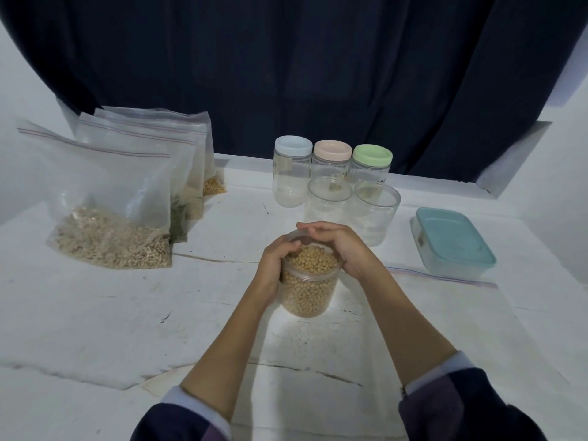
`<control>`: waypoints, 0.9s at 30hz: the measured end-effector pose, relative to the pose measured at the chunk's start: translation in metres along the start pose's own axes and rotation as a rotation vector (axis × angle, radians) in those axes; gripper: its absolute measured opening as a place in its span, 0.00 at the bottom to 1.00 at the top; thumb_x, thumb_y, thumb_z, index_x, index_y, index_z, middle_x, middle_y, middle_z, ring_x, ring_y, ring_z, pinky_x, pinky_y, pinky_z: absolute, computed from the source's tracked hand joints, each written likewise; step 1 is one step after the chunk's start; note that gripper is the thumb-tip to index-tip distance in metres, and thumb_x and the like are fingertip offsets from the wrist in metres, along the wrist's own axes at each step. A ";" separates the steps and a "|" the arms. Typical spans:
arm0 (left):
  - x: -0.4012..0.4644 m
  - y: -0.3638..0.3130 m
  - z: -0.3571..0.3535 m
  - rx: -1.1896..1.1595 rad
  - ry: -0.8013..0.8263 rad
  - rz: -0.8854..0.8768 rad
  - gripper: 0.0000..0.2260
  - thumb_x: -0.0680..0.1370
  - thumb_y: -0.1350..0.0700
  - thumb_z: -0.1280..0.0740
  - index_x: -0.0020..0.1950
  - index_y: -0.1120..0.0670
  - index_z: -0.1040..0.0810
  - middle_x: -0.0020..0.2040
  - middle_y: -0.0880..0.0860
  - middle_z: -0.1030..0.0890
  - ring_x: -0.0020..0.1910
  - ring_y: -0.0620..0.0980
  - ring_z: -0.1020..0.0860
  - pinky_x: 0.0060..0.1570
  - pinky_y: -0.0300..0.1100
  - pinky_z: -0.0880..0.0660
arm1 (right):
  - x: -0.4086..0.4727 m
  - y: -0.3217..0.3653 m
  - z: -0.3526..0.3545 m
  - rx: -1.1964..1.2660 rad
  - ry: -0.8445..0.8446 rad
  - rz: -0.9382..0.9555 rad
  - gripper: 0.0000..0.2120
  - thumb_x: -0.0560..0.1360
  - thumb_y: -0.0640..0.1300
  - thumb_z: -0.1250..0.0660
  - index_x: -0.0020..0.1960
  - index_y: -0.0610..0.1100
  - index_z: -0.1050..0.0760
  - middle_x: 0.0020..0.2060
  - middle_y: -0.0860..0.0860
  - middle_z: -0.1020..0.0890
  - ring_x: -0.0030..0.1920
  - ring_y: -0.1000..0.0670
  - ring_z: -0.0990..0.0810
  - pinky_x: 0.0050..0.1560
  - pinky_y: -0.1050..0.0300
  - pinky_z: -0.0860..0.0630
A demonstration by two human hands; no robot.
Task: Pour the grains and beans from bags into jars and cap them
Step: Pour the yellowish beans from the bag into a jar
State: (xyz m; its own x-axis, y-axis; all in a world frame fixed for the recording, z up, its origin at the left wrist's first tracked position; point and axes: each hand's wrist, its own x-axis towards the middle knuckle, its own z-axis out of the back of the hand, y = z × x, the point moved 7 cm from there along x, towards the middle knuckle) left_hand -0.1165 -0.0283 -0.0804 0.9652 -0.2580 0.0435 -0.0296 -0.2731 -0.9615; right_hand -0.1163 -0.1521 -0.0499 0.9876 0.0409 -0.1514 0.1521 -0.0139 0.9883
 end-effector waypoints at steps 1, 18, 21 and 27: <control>0.000 0.001 -0.001 -0.005 -0.039 -0.015 0.13 0.76 0.57 0.38 0.56 0.62 0.20 0.54 0.60 0.19 0.50 0.52 0.21 0.46 0.39 0.23 | 0.000 0.000 0.000 -0.015 -0.015 0.018 0.12 0.76 0.39 0.34 0.58 0.39 0.20 0.51 0.44 0.16 0.49 0.51 0.17 0.47 0.62 0.22; 0.000 0.016 -0.002 -0.269 -0.265 -0.005 0.31 0.83 0.49 0.55 0.37 0.59 0.18 0.36 0.57 0.16 0.41 0.54 0.19 0.45 0.44 0.23 | -0.041 0.003 0.041 -0.230 -0.019 0.262 0.22 0.67 0.48 0.28 0.61 0.48 0.25 0.62 0.53 0.22 0.64 0.54 0.26 0.63 0.55 0.31; 0.000 0.017 -0.002 -0.266 -0.273 0.002 0.29 0.83 0.49 0.54 0.39 0.60 0.19 0.36 0.57 0.16 0.40 0.54 0.19 0.45 0.45 0.22 | -0.040 -0.007 0.013 -0.394 0.268 0.192 0.47 0.62 0.45 0.24 0.76 0.51 0.43 0.73 0.55 0.38 0.70 0.57 0.37 0.67 0.62 0.33; 0.003 0.026 -0.001 -0.335 -0.355 0.025 0.27 0.82 0.47 0.50 0.43 0.64 0.19 0.42 0.62 0.18 0.45 0.60 0.20 0.53 0.54 0.23 | -0.039 -0.021 0.010 -0.334 -0.026 0.320 0.51 0.56 0.46 0.17 0.74 0.48 0.37 0.69 0.55 0.31 0.68 0.61 0.33 0.68 0.64 0.34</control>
State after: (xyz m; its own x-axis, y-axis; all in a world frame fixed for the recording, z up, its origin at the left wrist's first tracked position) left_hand -0.1149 -0.0366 -0.1053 0.9904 0.0481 -0.1297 -0.0795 -0.5693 -0.8183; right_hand -0.1581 -0.1629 -0.0652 0.9842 0.0621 0.1658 -0.1769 0.3014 0.9370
